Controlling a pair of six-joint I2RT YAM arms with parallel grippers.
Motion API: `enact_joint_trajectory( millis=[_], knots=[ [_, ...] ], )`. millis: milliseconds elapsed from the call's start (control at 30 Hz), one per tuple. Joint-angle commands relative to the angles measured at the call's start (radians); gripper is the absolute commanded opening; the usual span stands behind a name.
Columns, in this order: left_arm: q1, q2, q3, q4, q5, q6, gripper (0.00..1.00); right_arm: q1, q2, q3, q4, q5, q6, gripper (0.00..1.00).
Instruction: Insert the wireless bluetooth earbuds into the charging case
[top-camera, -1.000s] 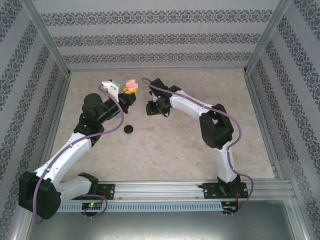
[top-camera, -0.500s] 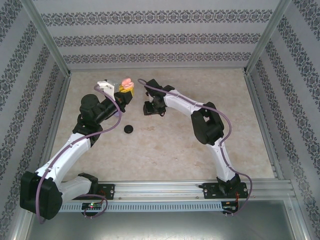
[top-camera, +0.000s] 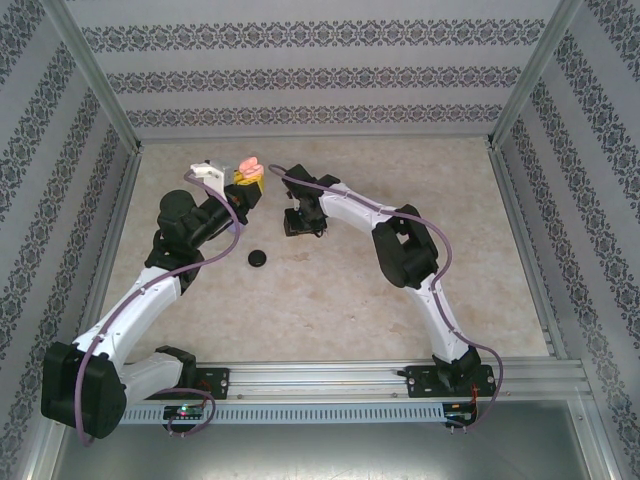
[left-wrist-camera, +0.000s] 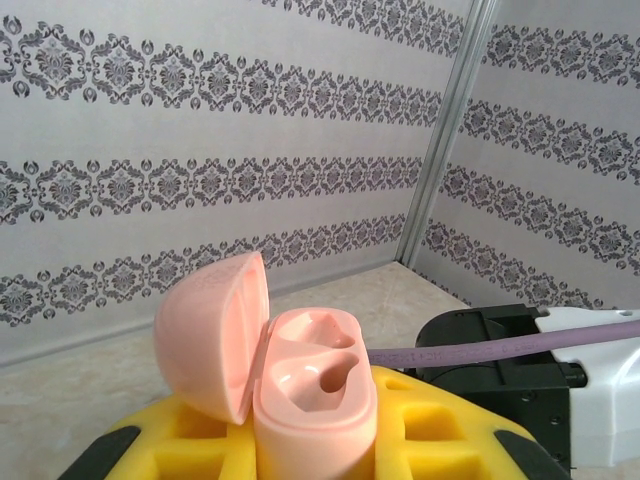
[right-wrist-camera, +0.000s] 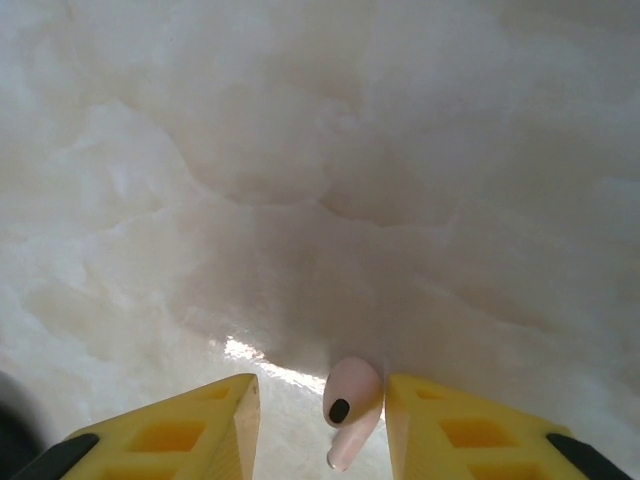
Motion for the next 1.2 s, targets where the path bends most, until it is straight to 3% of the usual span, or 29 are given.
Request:
enact_joint_trajectory(
  millis=[0,433,833,1167],
  knots=[
    [0.016,0.002,-0.008,0.07,0.023,-0.022,0.0,0.013,0.031,0.039,-0.04,0.061,0.009,0.37],
    [0.022,0.002,-0.02,0.091,0.023,-0.036,0.0,0.027,0.084,0.146,-0.172,0.191,0.129,0.33],
    [0.024,0.014,-0.025,0.116,0.026,-0.05,0.0,0.043,0.124,0.218,-0.231,0.206,0.18,0.33],
    [0.024,0.012,-0.022,0.112,0.027,-0.055,0.0,0.05,0.136,0.23,-0.243,0.187,0.119,0.15]
  ],
)
